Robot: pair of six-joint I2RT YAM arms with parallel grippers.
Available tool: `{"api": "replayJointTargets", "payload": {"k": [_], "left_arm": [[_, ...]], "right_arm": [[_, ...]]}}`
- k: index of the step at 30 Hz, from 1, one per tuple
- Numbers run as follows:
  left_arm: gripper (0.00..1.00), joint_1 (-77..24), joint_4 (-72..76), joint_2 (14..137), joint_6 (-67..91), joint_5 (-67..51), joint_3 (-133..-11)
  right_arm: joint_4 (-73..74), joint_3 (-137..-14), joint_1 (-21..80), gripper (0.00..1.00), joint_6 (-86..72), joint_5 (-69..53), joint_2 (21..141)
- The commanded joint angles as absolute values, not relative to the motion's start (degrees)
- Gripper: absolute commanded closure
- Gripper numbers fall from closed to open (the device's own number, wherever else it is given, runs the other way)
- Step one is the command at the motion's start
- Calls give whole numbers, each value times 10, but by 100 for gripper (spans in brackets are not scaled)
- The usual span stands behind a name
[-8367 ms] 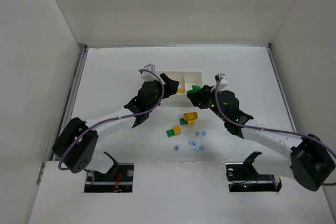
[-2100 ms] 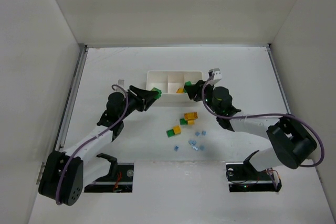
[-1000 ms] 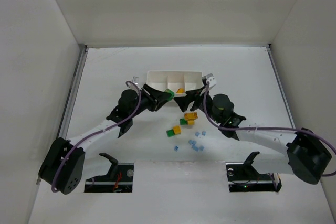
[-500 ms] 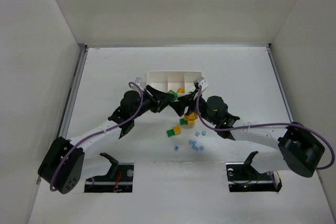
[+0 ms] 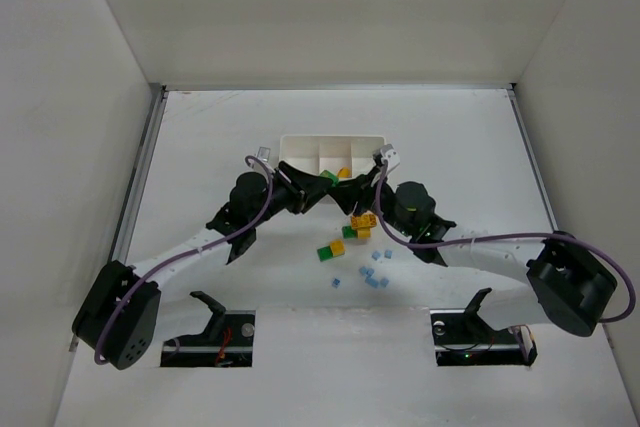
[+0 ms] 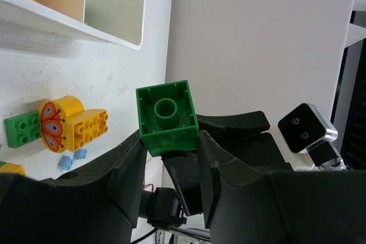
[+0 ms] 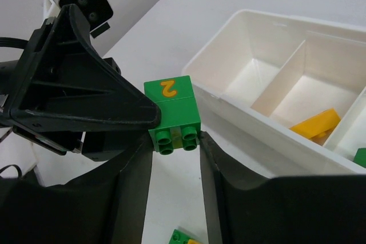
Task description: Sort the legos into containers by color
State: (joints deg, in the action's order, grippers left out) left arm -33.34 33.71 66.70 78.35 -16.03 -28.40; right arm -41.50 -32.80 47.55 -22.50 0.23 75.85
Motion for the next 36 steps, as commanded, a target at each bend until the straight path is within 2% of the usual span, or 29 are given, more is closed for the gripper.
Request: {"api": "replayJointTargets", "payload": {"k": [1,5,10,13,17,22,36], "left_arm": [[81,-340,365,671,785,-168,-311],[78,-342,366,677,785,-170,-316],[71,-343,366,682,783,-170,-317],[62,-341,366,682,782,-166,-315],[60,-336,366,679,781,-165,-315],[51,-334,367,674,780,-161,-315],[57,-322,367,672,780,-157,-308]], "right_arm": [[-486,-327,477,60,-237,-11,758],[-488,-326,477,64,-241,-10,757],[-489,-322,477,69,-242,-8,753],[-484,-318,478,70,-238,1,745],[-480,-314,477,69,-236,6,740],[-473,-312,477,69,-233,11,744],[-436,-316,479,68,-187,53,738]]}}
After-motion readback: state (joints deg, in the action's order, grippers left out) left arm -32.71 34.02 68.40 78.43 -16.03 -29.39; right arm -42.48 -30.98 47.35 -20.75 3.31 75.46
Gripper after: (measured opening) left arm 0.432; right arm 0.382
